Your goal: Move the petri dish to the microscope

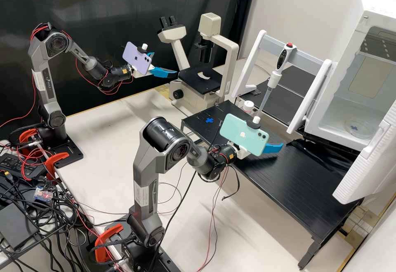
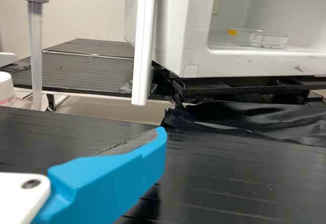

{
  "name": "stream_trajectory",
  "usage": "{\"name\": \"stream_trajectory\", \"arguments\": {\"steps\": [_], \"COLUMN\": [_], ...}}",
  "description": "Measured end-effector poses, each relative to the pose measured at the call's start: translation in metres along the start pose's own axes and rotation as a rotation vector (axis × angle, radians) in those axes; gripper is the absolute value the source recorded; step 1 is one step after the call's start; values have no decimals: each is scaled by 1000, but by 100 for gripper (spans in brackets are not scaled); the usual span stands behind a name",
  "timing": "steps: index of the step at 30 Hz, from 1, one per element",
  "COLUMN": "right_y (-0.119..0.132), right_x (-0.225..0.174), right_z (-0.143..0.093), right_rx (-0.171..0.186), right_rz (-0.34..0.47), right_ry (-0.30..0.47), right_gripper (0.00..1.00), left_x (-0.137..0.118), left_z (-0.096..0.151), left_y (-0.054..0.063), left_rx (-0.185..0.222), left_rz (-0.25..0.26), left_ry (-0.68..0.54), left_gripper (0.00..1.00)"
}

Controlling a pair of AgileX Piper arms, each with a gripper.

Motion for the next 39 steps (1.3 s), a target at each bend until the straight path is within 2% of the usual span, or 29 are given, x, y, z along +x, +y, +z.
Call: {"name": "stream_trajectory", "arguments": {"steps": [8, 12, 15, 17, 21, 25, 30, 37, 39], "right_y": [1, 9, 18, 27, 44, 68, 94, 119, 129], "right_x": [0, -3, -4, -6, -3, 6, 27, 57, 69], "right_z": [1, 13, 24, 36, 50, 59, 62, 62, 62], "right_rx": [0, -1, 12, 33, 49, 43, 34, 66, 58], "right_rz": [6, 33, 60, 92, 148, 222, 273, 316, 329], "right_ry": [-2, -38, -70, -94, -125, -138, -140, -169, -188], "right_gripper": [100, 100, 100, 100, 100, 100, 100, 100, 100], "left_x": [0, 0, 0, 0, 0, 0, 0, 0, 0], "left_z": [0, 0, 0, 0, 0, 0, 0, 0, 0], "left_y": [0, 0, 0, 0, 0, 0, 0, 0, 0], "left_rx": [0, 0, 0, 0, 0, 0, 0, 0, 0], "left_rz": [0, 0, 0, 0, 0, 0, 0, 0, 0], "left_ry": [0, 0, 0, 0, 0, 0, 0, 0, 0], "left_gripper": [100, 100, 100, 100, 100, 100, 100, 100, 100]}}
